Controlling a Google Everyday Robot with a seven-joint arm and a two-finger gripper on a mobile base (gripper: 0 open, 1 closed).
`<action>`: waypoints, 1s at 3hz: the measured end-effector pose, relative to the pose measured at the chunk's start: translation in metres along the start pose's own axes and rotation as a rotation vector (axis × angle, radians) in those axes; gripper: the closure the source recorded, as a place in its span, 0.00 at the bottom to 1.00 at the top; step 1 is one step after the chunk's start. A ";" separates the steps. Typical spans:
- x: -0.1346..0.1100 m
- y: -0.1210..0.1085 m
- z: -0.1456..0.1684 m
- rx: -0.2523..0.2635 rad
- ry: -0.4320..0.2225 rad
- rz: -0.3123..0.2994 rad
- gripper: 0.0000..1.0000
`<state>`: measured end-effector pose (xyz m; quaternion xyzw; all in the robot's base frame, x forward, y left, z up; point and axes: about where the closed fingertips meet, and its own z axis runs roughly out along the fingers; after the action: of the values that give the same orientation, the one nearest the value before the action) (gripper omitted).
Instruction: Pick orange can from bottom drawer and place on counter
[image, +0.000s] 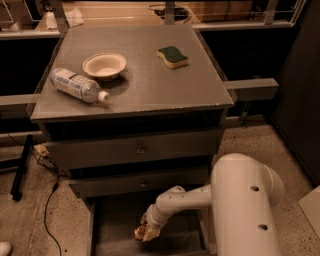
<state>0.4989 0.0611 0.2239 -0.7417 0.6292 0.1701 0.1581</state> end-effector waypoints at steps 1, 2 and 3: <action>-0.017 0.003 -0.033 0.020 0.027 0.021 1.00; -0.044 0.002 -0.077 0.073 0.070 0.052 1.00; -0.047 -0.001 -0.081 0.079 0.062 0.034 1.00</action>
Offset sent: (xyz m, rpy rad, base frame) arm -0.0198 0.0191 0.1414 -0.1057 -0.1320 -0.0814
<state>0.4971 0.0661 0.3172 -0.7289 0.6527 0.1246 0.1648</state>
